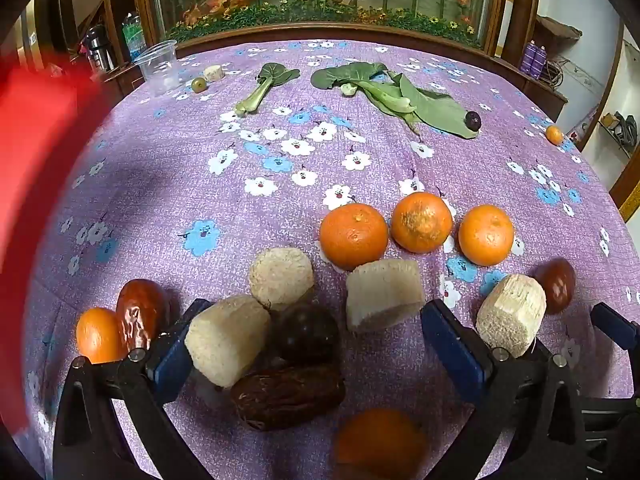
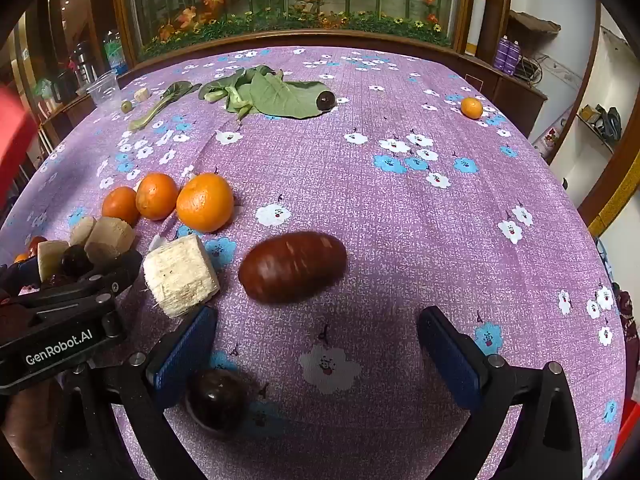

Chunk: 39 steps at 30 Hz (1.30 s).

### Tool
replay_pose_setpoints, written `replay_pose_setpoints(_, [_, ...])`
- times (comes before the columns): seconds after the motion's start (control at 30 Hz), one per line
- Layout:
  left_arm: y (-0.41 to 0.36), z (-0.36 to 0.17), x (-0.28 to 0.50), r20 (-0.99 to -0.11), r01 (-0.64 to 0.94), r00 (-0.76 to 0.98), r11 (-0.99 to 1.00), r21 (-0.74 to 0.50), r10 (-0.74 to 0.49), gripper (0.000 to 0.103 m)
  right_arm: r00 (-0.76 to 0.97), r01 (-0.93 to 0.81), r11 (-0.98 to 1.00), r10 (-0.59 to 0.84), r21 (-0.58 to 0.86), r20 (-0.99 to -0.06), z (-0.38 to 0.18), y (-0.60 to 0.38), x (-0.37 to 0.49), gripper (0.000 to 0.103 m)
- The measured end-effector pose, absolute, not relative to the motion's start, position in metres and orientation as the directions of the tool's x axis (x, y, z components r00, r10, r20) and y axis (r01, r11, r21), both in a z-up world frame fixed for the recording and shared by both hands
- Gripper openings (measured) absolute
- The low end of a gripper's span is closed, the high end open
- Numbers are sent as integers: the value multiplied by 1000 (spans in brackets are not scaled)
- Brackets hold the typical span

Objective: Organize fruits

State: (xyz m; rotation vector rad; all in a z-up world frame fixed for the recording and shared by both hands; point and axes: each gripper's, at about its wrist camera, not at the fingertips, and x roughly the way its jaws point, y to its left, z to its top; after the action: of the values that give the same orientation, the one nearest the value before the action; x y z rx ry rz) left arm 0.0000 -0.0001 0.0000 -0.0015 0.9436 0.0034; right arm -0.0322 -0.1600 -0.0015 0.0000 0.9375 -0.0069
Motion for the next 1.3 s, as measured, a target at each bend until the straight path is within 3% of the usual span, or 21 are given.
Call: replay_pose_setpoints(1.3, [0, 1, 0, -812, 4, 584, 1000, -4, -5, 103, 590, 6, 1000, -6, -3, -807, -2, -161, -32, 103])
